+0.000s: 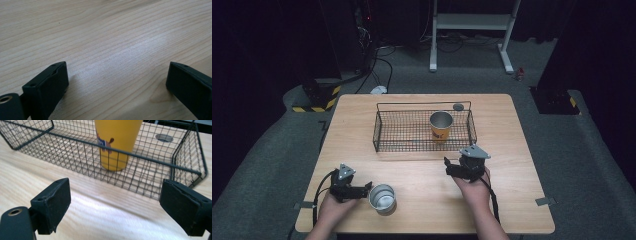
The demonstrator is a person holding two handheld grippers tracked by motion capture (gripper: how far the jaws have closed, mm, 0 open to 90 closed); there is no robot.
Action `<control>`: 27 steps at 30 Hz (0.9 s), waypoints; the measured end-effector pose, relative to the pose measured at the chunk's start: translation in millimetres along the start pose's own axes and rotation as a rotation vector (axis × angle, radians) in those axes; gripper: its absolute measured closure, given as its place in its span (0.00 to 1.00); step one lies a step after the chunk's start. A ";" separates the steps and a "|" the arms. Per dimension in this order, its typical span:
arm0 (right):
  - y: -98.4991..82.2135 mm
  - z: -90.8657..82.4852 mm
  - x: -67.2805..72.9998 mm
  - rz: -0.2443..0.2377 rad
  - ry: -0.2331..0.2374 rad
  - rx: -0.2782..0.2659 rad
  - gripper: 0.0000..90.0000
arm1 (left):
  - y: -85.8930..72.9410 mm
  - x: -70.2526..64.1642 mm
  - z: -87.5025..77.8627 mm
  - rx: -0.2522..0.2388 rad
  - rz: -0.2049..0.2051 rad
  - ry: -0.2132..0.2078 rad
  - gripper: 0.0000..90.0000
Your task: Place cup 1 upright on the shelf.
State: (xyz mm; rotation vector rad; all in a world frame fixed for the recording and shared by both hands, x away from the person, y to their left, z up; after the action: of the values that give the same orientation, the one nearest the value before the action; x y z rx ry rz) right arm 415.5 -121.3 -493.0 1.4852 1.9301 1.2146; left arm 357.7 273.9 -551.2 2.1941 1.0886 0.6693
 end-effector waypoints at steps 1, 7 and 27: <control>-2.3 -2.8 -0.9 -0.001 0.001 0.002 0.11 | 0.0 0.0 0.0 0.000 0.000 0.000 0.05; -15.4 -16.3 -5.2 -0.005 0.001 0.017 0.11 | 0.0 0.1 0.0 0.000 0.001 0.001 0.05; -69.1 -33.3 -32.5 -0.005 -0.055 0.144 0.14 | -0.2 -0.7 -0.3 -0.004 -0.009 0.005 0.06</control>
State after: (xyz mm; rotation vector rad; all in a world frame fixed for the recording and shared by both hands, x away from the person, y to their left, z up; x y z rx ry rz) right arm 362.9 -167.5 -538.2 1.5671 2.0203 1.0404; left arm 357.0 273.5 -551.3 2.1839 1.0977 0.6729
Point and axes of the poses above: each handheld gripper's, and its own axes: z roughly forward along the jaws, y roughly out of its top, x roughly to its left, the point moved 3 cm from there along z, roughly forward along the jaws, and after that the axes turned 13 degrees about z, right-handed, at the moved point
